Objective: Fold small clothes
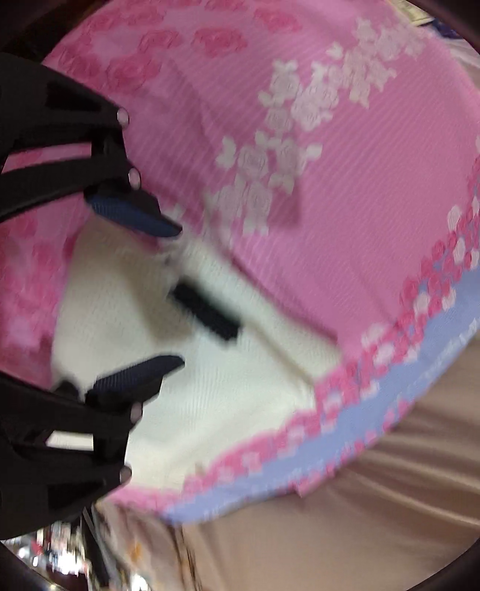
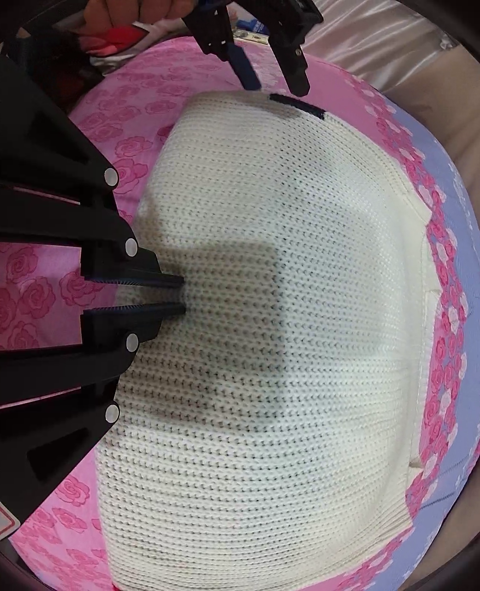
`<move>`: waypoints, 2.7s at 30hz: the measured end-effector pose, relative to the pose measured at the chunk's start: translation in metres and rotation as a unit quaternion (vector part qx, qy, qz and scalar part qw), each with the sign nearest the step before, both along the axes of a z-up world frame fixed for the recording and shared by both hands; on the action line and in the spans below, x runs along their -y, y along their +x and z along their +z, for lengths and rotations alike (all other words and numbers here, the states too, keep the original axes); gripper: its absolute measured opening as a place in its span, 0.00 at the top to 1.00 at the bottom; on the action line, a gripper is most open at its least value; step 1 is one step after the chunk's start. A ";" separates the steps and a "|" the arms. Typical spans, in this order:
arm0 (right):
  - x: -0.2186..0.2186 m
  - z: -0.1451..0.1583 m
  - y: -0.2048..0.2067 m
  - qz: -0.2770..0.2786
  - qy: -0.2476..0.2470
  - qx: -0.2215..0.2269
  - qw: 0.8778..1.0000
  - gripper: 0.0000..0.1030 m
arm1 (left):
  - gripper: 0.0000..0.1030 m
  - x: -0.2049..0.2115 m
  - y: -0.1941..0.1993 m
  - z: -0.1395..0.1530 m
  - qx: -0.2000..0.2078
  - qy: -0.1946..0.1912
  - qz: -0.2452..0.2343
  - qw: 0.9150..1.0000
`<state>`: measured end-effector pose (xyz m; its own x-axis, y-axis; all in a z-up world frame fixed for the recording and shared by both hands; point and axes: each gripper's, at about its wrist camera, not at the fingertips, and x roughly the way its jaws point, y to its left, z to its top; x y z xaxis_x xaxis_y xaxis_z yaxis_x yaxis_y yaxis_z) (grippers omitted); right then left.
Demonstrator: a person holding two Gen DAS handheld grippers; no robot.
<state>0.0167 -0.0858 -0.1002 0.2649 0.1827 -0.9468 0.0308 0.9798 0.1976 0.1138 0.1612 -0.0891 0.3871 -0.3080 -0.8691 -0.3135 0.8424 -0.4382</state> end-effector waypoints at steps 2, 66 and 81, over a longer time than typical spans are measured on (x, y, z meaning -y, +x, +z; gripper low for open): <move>0.000 0.000 0.000 0.003 -0.001 0.002 1.000 0.93 | 0.36 -0.005 0.006 -0.020 -0.027 0.004 0.004 1.000; 0.235 0.025 -0.060 -0.203 0.068 0.032 0.976 0.94 | 0.37 0.207 -0.069 -0.008 -0.009 0.188 -0.266 0.945; 0.184 0.062 -0.040 -0.106 0.045 0.096 0.989 0.92 | 0.35 0.217 -0.059 0.039 0.037 0.168 -0.249 0.953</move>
<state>-0.0236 -0.2702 -0.0384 0.4788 0.1857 -0.8581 0.1868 0.9335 0.3062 0.0546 -0.0555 -0.0498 0.3294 -0.1785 -0.9272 0.1835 0.9753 -0.1226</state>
